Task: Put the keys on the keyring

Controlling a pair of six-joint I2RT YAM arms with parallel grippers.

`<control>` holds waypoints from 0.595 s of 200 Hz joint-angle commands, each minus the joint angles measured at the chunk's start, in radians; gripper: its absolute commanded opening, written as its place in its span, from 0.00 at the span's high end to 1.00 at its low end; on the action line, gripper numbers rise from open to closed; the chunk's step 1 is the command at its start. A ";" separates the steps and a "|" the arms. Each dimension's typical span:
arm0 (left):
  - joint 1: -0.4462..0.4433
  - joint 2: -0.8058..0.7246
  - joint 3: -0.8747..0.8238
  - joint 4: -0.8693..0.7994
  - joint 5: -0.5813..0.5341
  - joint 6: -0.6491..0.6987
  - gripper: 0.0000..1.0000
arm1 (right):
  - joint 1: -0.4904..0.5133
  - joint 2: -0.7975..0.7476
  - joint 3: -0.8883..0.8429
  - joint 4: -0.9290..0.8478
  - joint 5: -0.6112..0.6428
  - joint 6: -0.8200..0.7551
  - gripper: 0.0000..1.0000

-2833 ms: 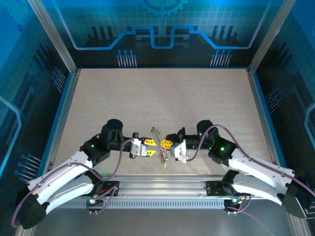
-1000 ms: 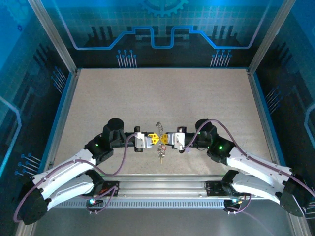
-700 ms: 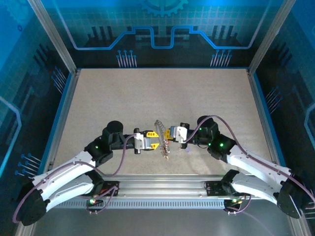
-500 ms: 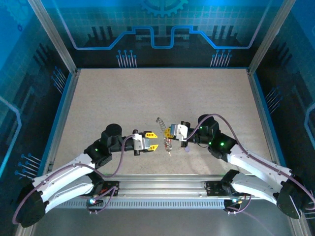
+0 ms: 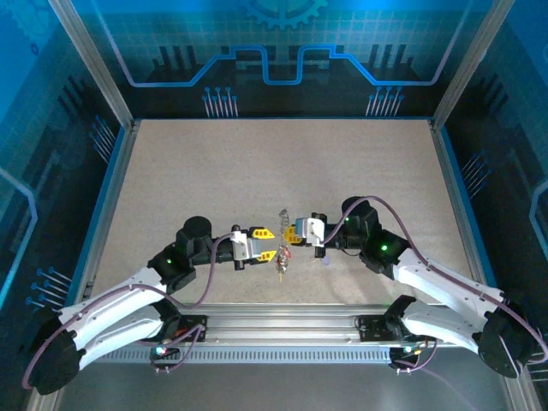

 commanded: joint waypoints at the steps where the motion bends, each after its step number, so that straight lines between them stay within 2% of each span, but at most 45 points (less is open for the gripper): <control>1: -0.004 0.005 0.010 0.025 0.003 0.005 0.61 | -0.010 -0.002 0.034 0.016 -0.103 -0.032 1.00; 46: -0.005 0.000 0.009 0.024 0.024 0.014 0.62 | -0.009 -0.012 0.028 0.017 -0.182 -0.068 1.00; 79: -0.004 -0.021 -0.006 0.059 0.063 0.021 0.70 | -0.008 -0.023 0.014 0.042 -0.248 -0.120 1.00; 105: -0.005 -0.026 -0.005 0.082 0.111 0.024 0.81 | -0.009 -0.021 -0.005 0.109 -0.281 -0.132 1.00; 119: -0.005 -0.021 0.007 0.075 0.144 0.024 0.83 | -0.008 -0.020 -0.019 0.175 -0.284 -0.107 1.00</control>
